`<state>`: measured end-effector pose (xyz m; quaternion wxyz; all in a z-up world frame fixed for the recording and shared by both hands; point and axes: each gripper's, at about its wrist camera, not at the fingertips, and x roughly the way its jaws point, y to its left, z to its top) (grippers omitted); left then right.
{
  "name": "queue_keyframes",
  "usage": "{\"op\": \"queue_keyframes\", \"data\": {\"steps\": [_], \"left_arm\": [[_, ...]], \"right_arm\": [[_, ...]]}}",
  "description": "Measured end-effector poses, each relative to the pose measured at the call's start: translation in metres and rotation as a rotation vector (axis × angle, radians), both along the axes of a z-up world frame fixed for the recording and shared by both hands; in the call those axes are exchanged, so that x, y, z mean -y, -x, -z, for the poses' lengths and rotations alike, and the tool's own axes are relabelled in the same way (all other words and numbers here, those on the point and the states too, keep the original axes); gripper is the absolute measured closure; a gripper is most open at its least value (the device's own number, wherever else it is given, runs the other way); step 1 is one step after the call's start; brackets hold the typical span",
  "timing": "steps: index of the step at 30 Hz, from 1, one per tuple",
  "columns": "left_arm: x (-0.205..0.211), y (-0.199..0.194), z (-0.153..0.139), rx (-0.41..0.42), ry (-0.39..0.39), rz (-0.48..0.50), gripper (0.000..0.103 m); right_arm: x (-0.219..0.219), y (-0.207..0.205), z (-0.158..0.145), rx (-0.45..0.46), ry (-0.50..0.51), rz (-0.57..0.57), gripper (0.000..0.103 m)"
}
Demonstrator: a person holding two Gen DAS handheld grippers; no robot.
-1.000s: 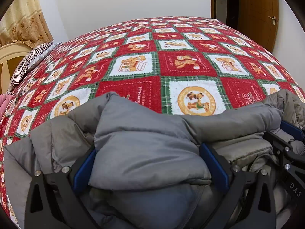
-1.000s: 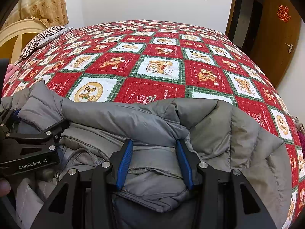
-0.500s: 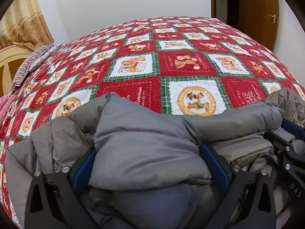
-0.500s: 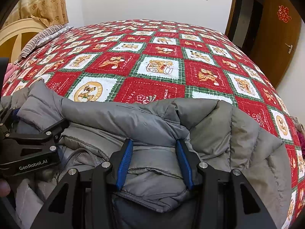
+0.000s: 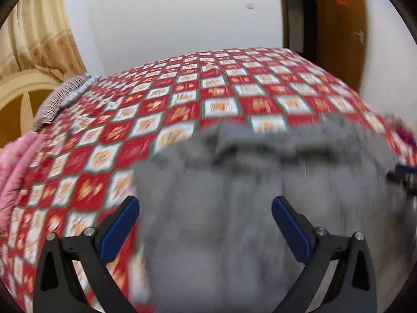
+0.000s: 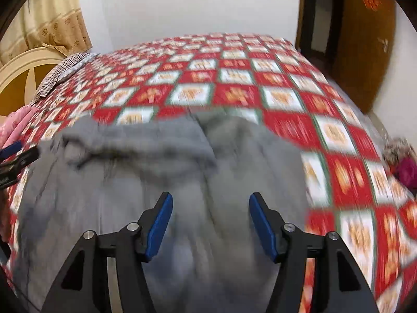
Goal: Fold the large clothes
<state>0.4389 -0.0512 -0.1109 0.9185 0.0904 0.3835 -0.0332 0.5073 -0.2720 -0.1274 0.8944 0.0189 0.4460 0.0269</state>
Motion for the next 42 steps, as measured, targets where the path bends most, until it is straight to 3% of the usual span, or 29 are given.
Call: {"op": "queue_keyframes", "data": {"steps": [3, 8, 14, 21, 27, 29, 30, 32, 34, 37, 42], "left_arm": [[-0.02, 0.061, 0.018, -0.049, -0.046, 0.017, 0.0], [-0.049, 0.153, 0.037, -0.062, -0.077, 0.005, 0.0], [-0.079, 0.201, 0.06, -0.14, -0.031, -0.042, 0.0], [-0.09, 0.241, 0.07, -0.135, 0.015, -0.056, 0.0], [-0.105, 0.27, 0.08, -0.156, 0.158, -0.06, 0.004], [-0.103, 0.278, 0.08, -0.128, 0.169, -0.033, 0.018], [-0.102, 0.281, 0.079, -0.122, 0.182, -0.014, 0.024], [-0.096, 0.285, 0.075, -0.111, 0.21, 0.029, 0.063], [-0.09, 0.288, 0.071, -0.119, 0.236, 0.071, 0.086], [-0.085, 0.298, 0.057, -0.073, 0.214, 0.087, 0.091], [-0.1, 0.324, 0.016, 0.011, 0.289, 0.126, 0.092]], "right_arm": [[0.015, 0.057, 0.012, -0.047, -0.009, 0.014, 0.041], [0.03, 0.146, 0.024, -0.061, -0.024, 0.038, 0.041], [0.049, 0.237, 0.038, -0.074, -0.022, 0.089, 0.04], [0.061, 0.314, 0.045, -0.031, -0.051, 0.118, 0.037], [0.054, 0.361, 0.05, -0.019, -0.097, 0.101, 0.037], [0.051, 0.371, 0.054, -0.023, -0.131, 0.087, 0.041], [0.047, 0.377, 0.055, -0.021, -0.127, 0.073, 0.049], [0.04, 0.384, 0.055, -0.006, -0.114, 0.04, 0.069], [0.039, 0.388, 0.053, -0.009, -0.174, 0.022, 0.086], [0.036, 0.391, 0.047, -0.003, -0.186, 0.013, 0.091], [0.041, 0.405, 0.019, 0.046, -0.223, -0.005, 0.093]]}}
